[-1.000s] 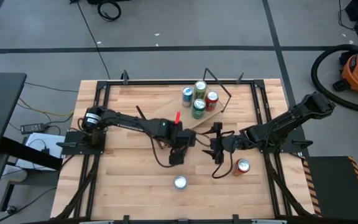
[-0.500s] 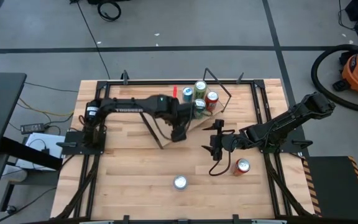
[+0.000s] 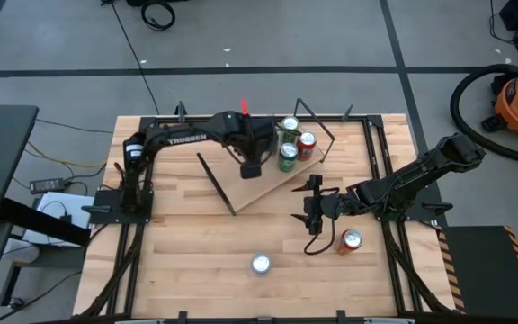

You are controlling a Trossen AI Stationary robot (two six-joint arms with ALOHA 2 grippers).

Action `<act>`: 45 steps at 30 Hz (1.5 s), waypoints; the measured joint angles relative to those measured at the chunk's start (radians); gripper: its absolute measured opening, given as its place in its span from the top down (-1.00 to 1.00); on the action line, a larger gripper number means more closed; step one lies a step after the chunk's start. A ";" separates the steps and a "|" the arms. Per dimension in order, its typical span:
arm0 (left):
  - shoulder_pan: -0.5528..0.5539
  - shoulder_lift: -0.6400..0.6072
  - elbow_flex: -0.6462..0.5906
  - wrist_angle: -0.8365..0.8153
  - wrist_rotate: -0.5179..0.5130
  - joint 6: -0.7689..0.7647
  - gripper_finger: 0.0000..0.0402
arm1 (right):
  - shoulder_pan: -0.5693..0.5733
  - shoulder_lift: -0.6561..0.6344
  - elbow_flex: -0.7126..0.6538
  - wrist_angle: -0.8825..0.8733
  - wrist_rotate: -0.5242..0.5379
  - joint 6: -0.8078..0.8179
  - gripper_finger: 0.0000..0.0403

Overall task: Place canned beverage on shelf
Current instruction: Put the red soda can on the shelf

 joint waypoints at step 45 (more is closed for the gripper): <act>0.159 0.027 0.000 0.010 0.201 0.306 -0.72 | 0.000 0.000 0.000 0.003 -0.024 0.001 -0.87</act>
